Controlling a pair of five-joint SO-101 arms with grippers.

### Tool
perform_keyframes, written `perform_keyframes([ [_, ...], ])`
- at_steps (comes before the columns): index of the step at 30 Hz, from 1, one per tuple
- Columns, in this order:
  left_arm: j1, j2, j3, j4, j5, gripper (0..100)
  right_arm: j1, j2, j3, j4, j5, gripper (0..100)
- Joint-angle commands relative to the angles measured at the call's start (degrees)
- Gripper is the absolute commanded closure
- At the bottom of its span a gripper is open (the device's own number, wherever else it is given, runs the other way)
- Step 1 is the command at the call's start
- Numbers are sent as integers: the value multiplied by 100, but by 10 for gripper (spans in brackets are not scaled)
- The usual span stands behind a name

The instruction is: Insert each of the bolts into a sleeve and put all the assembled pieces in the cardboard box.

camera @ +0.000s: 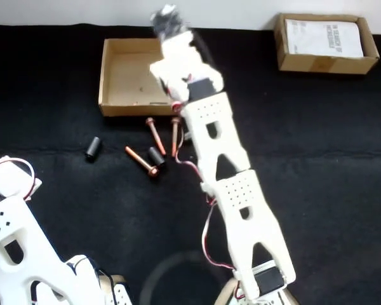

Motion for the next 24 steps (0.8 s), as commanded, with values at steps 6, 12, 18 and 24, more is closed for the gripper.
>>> perform_keyframes([
  [6,-13,-22,110,-79,9,926,-295,-1851,-787,1930,-1908,789],
  [12,-13,-22,198,-70,9,926,-374,-2273,-787,2440,-3077,789],
  [18,-22,-22,198,-79,9,925,-637,-2308,-743,3108,-3095,789],
  [24,-31,-22,198,-79,0,925,-646,-3029,1218,3116,-2822,789],
])
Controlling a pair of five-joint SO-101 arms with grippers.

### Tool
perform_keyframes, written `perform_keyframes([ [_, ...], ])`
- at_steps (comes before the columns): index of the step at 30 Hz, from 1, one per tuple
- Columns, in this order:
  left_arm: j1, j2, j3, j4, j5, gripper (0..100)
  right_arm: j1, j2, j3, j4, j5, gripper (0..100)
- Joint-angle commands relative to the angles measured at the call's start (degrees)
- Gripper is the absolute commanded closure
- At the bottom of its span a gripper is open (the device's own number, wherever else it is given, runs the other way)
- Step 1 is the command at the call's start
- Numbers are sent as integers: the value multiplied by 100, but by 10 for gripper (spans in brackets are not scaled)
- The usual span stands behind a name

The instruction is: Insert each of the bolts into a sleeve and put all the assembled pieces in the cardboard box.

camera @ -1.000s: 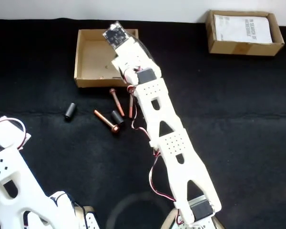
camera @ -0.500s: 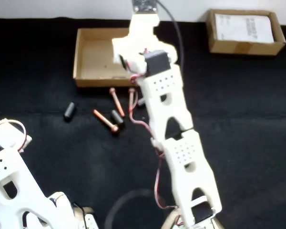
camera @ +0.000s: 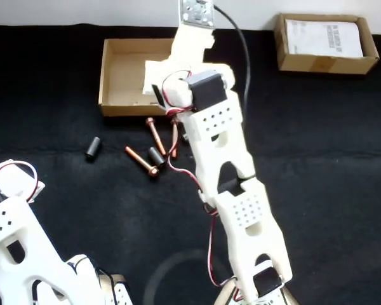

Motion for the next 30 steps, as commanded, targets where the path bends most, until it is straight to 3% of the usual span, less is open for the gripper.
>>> perform_keyframes([
  [1,-22,-22,-31,-79,0,925,-84,-1033,1349,66,79,789],
  [10,-13,4,-22,-88,0,925,-198,-2378,5077,40,-659,789],
  [14,-13,4,-13,-88,0,925,-136,-2369,5657,-286,-756,789],
  [25,-48,-22,409,-88,-396,925,321,-2369,7020,-2791,-756,789],
  [30,-48,-22,409,-88,-404,925,374,-2369,7609,-3433,-756,789],
])
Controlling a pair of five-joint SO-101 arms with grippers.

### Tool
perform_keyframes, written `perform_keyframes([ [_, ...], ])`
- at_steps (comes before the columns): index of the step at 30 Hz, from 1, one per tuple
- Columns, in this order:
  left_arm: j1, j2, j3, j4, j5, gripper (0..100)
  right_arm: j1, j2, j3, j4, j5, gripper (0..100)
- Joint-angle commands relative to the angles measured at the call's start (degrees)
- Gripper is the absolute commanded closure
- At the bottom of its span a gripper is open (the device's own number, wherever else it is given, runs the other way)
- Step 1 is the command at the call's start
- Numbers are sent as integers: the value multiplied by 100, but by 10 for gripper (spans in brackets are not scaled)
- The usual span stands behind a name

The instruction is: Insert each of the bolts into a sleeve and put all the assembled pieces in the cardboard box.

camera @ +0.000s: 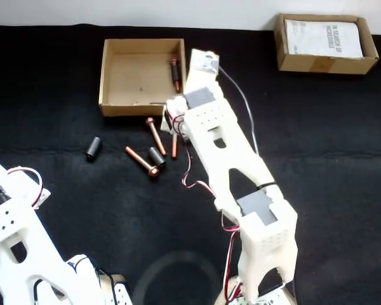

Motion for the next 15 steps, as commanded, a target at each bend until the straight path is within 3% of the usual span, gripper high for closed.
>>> perform_keyframes([
  [1,-40,-22,-31,-70,-44,925,84,-400,259,-382,-35,789],
  [15,-40,-22,-4,-70,-44,924,242,-400,1209,-1903,-35,789],
])
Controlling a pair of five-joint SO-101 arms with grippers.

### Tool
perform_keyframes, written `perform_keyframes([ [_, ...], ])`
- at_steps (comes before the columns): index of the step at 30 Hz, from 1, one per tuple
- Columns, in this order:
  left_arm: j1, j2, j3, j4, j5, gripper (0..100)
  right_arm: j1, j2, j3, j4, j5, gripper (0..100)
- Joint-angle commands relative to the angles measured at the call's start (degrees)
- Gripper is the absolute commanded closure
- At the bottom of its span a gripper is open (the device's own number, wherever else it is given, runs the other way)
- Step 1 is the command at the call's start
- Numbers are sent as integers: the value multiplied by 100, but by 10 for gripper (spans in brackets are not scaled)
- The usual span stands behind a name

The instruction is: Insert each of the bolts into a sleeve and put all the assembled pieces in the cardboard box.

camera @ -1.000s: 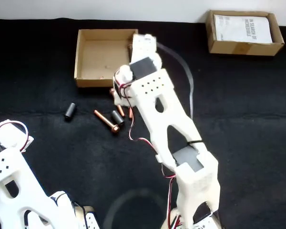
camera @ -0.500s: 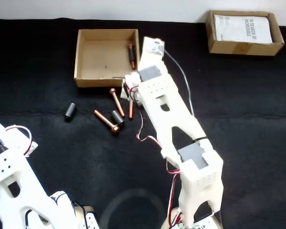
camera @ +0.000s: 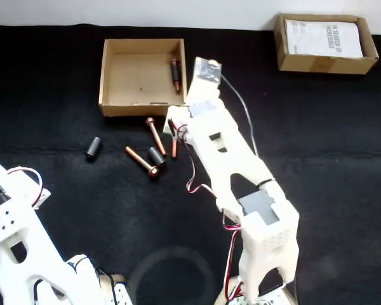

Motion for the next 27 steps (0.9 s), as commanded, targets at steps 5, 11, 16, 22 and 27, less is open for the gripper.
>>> perform_keyframes([
  [5,-22,-22,-22,-70,-44,924,171,-391,488,-479,-35,789],
  [11,-31,-22,277,-536,-44,924,171,-207,743,-497,-35,789],
  [16,-40,-31,848,-1055,-44,924,180,295,637,-673,0,789],
  [22,-40,-31,910,-1090,-44,924,171,585,-163,-716,18,789],
  [27,-40,-31,936,-1248,-44,924,180,831,-708,-708,281,789],
])
